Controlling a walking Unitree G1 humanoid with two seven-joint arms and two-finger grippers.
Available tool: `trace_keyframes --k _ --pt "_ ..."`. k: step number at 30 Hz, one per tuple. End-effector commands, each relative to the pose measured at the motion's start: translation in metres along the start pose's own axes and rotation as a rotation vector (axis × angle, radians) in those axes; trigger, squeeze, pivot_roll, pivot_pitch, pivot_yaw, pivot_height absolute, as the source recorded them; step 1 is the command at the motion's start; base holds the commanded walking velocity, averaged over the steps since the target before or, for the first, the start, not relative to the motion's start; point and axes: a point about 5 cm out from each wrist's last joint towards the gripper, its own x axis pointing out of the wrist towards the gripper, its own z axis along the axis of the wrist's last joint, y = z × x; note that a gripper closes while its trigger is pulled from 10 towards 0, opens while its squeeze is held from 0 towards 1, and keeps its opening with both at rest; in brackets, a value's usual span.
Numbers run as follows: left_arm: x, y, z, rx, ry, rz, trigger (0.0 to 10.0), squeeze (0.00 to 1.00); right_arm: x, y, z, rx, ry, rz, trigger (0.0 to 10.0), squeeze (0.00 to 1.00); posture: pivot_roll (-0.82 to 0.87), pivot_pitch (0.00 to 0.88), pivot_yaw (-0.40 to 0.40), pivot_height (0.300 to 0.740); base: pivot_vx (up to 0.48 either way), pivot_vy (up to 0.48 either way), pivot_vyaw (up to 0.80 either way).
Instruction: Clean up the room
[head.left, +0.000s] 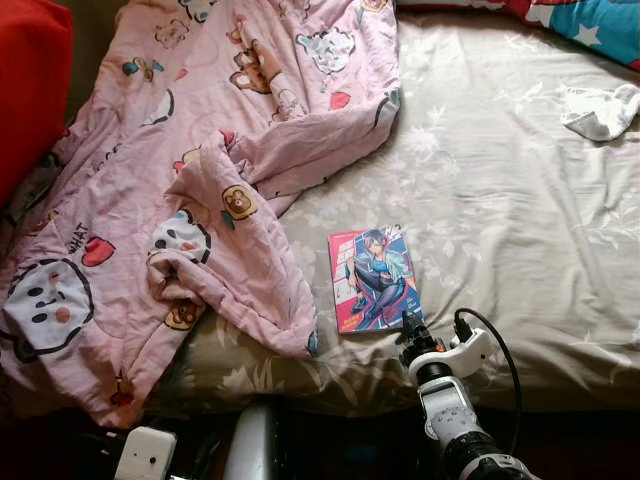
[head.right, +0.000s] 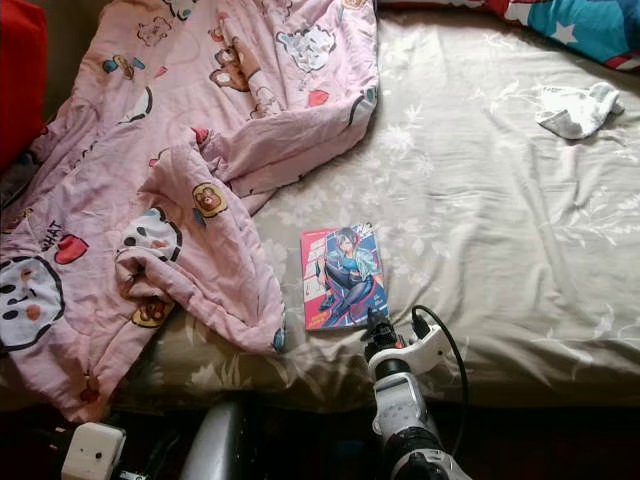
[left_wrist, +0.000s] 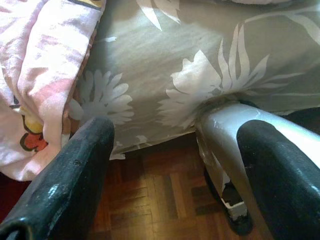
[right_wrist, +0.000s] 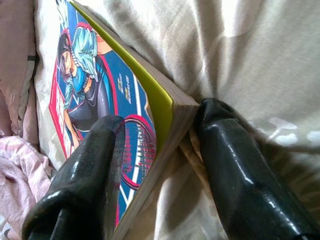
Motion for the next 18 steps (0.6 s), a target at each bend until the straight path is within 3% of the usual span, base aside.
trace_keyframes --k 1,7,8,9,18 --pt "-0.010 0.001 -0.011 0.008 0.059 0.004 10.0 0.00 -0.003 0.000 -0.017 0.031 0.062 -0.005 10.0 0.00 0.29 0.467 0.131 0.585 0.000 0.000 0.00" --pt "-0.013 0.001 -0.011 0.009 0.064 0.008 10.0 0.00 -0.001 0.002 -0.015 0.039 0.058 -0.009 10.0 0.00 0.30 0.473 0.133 0.585 0.000 0.000 0.00" --pt "-0.015 0.002 -0.011 0.010 0.067 0.010 10.0 0.00 -0.001 0.001 -0.015 0.045 0.056 -0.013 9.4 0.00 0.31 0.474 0.133 0.585 0.000 0.000 0.00" --pt "-0.019 0.003 -0.011 0.012 0.072 0.015 10.0 0.00 -0.003 -0.004 -0.014 0.069 0.052 -0.050 0.1 0.00 0.32 0.480 0.134 0.585 0.000 0.000 0.00" --pt "-0.024 0.000 -0.013 0.012 0.091 0.010 10.0 0.00 -0.005 -0.007 -0.013 0.078 0.046 -0.055 0.0 0.00 0.31 0.491 0.139 0.585 0.000 0.000 0.00"
